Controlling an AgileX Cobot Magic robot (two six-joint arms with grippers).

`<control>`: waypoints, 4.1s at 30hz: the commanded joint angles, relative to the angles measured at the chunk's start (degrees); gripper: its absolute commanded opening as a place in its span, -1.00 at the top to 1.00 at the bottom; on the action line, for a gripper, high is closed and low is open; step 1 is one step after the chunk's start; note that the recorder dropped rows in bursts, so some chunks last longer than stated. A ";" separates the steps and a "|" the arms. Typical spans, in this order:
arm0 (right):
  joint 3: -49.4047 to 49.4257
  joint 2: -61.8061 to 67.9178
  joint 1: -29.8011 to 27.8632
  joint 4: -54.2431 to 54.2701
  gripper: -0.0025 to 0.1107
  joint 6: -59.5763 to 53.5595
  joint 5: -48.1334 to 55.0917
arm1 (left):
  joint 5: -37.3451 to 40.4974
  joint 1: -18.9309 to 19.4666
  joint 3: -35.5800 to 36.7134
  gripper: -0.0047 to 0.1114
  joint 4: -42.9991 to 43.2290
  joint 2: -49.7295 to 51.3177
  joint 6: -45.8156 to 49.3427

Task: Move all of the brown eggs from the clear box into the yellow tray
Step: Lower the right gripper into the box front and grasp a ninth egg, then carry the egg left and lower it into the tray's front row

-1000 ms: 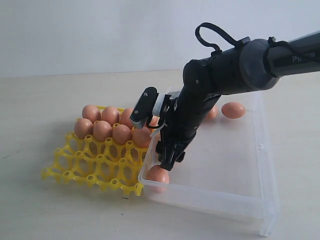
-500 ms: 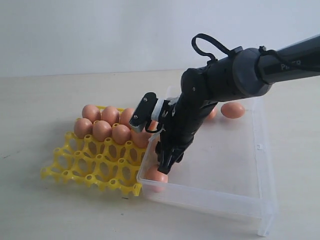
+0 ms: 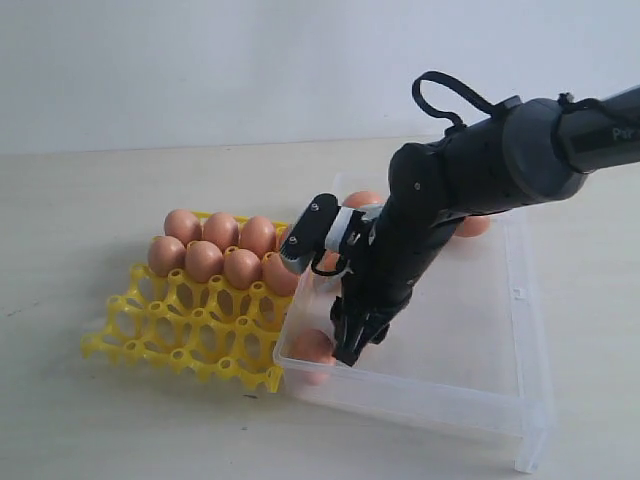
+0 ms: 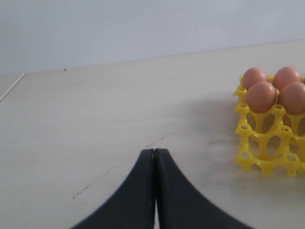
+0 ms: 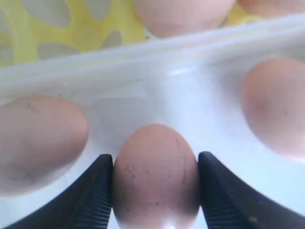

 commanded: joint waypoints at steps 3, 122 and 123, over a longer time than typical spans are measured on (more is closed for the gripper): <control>3.87 -5.40 -3.02 0.35 0.96 15.87 -0.97 | -0.79 0.07 -0.23 0.92 -0.38 -0.32 -0.25; 3.76 -6.67 13.35 4.54 0.96 31.01 -43.71 | -0.79 0.07 -0.23 0.92 -0.38 -0.32 -0.25; 3.32 -5.78 13.73 4.54 0.96 31.14 -44.93 | -0.79 0.07 -0.23 0.92 -0.38 -0.32 -0.25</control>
